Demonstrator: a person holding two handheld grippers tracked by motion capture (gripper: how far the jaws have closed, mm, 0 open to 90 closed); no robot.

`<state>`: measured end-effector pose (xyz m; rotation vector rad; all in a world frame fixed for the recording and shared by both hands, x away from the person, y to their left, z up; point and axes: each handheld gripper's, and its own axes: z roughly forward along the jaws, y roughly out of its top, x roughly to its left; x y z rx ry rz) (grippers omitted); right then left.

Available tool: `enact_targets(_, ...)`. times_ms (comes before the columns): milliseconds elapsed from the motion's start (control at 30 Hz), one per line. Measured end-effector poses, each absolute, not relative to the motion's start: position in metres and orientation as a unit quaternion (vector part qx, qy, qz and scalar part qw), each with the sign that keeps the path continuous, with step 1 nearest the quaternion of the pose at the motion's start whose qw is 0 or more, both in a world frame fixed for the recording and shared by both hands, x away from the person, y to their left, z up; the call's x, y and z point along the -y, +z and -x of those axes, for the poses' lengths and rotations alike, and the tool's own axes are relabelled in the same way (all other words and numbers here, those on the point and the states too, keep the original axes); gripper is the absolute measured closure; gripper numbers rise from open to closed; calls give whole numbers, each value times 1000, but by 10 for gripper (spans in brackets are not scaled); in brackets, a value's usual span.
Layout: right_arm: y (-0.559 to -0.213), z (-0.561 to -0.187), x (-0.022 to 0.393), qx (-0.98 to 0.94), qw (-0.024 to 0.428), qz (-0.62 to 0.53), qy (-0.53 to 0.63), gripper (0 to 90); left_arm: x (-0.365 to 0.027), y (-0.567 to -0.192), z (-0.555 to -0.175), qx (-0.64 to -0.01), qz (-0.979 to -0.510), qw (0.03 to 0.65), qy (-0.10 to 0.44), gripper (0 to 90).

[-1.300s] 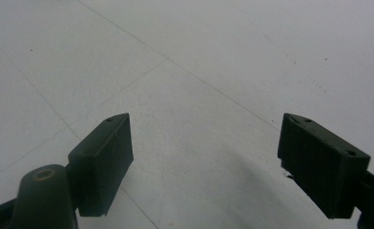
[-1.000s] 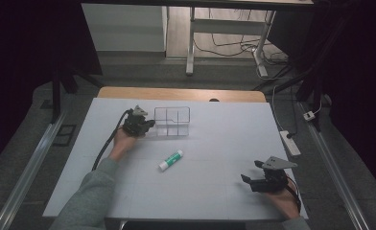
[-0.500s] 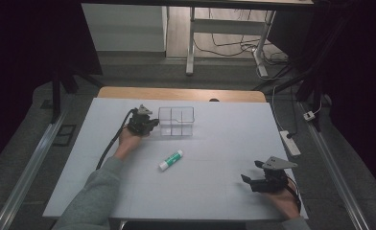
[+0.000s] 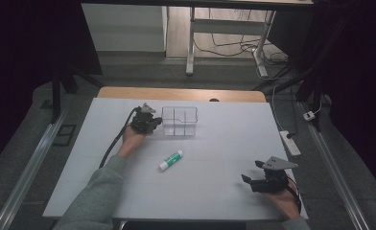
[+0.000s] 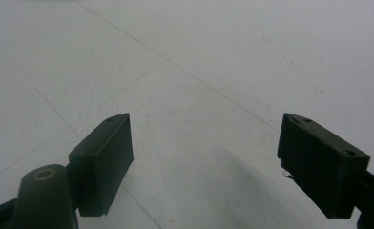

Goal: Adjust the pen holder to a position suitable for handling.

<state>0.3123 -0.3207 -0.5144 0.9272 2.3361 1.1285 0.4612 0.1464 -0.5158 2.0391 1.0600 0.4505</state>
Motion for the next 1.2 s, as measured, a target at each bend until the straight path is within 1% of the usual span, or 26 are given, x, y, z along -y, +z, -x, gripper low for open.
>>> enact_targets(267, -514, -311, 320, -834, 194, -328, 399, 189, -139, -517, -464, -414, -803, 392, 175, 887)
enact_targets(500, -514, -311, 320, -833, 195, -329, 400, 189, -143, -513, -461, -406, -804, 396, 176, 885)
enact_targets(633, -513, -311, 320, -831, 194, -329, 404, 190, -143, -505, -452, -393, -811, 390, 189, 886)
enact_targets(800, -513, -311, 320, -832, 195, -328, 402, 190, -150, -495, -434, -388, -811, 397, 186, 871)
enact_targets(867, -513, -311, 320, -832, 194, -327, 404, 191, -154, -490, -426, -387, -811, 398, 184, 832)
enact_targets(933, -512, -310, 320, -832, 195, -326, 404, 191, -157, -486, -419, -389, -810, 401, 176, 768)
enact_targets(967, -512, -310, 320, -832, 195, -326, 404, 191, -159, -484, -415, -387, -812, 401, 170, 768)
enact_targets(1067, -512, -311, 320, -832, 193, -325, 406, 191, -160, -478, -402, -387, -815, 396, 172, 602)
enact_targets(1167, -513, -311, 319, -831, 193, -324, 408, 191, -161, -474, -391, -378, -818, 400, 166, 508)
enact_targets(1200, -513, -311, 319, -831, 193, -324, 408, 191, -162, -473, -387, -375, -821, 399, 164, 508)
